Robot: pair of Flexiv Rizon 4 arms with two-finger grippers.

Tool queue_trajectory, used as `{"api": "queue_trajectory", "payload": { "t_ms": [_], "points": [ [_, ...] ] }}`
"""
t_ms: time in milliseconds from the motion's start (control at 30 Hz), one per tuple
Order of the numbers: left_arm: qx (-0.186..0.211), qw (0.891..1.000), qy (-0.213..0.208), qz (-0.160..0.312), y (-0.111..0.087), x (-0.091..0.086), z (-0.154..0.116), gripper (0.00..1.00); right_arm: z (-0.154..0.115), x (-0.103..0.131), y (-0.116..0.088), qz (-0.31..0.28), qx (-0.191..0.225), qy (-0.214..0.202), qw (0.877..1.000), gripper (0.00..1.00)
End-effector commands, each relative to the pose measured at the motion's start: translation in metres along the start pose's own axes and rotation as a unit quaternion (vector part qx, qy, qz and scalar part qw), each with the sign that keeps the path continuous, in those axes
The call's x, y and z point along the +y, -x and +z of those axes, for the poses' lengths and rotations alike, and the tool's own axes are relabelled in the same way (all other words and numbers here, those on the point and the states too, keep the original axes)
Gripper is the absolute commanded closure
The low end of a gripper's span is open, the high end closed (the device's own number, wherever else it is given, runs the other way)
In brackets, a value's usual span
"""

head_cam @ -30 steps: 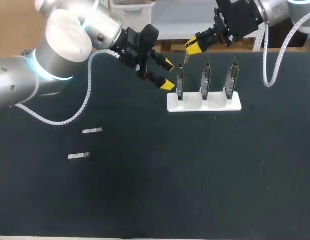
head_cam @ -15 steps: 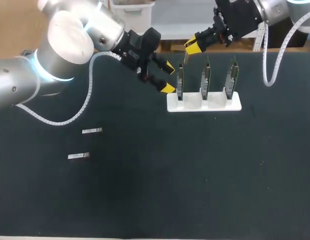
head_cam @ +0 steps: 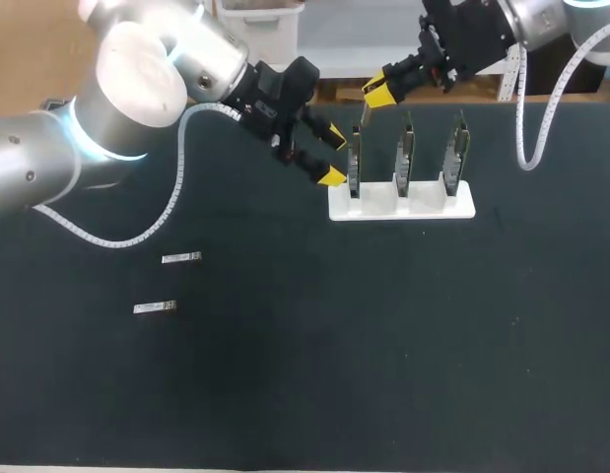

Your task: Pick up the optical module with the left hand, and insert it into the network port with the right hand.

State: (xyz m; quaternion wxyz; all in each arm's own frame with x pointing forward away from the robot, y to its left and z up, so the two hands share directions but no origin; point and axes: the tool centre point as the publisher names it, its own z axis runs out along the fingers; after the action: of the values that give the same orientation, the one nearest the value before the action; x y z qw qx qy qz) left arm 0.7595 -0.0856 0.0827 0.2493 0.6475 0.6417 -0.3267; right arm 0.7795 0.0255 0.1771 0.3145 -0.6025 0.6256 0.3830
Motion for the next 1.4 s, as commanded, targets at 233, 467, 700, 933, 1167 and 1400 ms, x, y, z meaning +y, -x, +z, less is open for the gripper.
{"api": "queue_trajectory", "payload": {
  "t_ms": [233,467,700,933,1167,1400],
  "points": [
    [0.012,1.000,-0.001,0.005,0.000,0.001,0.000,0.00,0.002,0.003,0.003,-0.003,0.002,-0.001,1.000,1.00],
    [0.014,1.000,0.000,0.005,0.000,0.001,-0.001,0.00,0.004,0.004,0.005,-0.014,0.014,0.000,1.000,1.00],
    [0.014,1.000,0.000,0.005,0.000,0.001,-0.001,0.00,0.007,0.004,0.008,-0.022,0.024,0.001,0.999,1.00],
    [0.014,1.000,0.000,0.005,0.000,0.001,-0.001,0.00,0.011,0.004,0.008,-0.027,0.033,0.003,0.999,1.00],
    [0.014,1.000,0.000,0.005,0.000,0.001,-0.001,0.00,0.012,0.005,0.007,-0.029,0.041,0.004,0.999,1.00],
    [0.014,1.000,0.000,0.005,0.000,0.001,-0.001,0.00,0.013,0.006,0.007,-0.030,0.047,0.005,0.998,1.00]
  ]
}}
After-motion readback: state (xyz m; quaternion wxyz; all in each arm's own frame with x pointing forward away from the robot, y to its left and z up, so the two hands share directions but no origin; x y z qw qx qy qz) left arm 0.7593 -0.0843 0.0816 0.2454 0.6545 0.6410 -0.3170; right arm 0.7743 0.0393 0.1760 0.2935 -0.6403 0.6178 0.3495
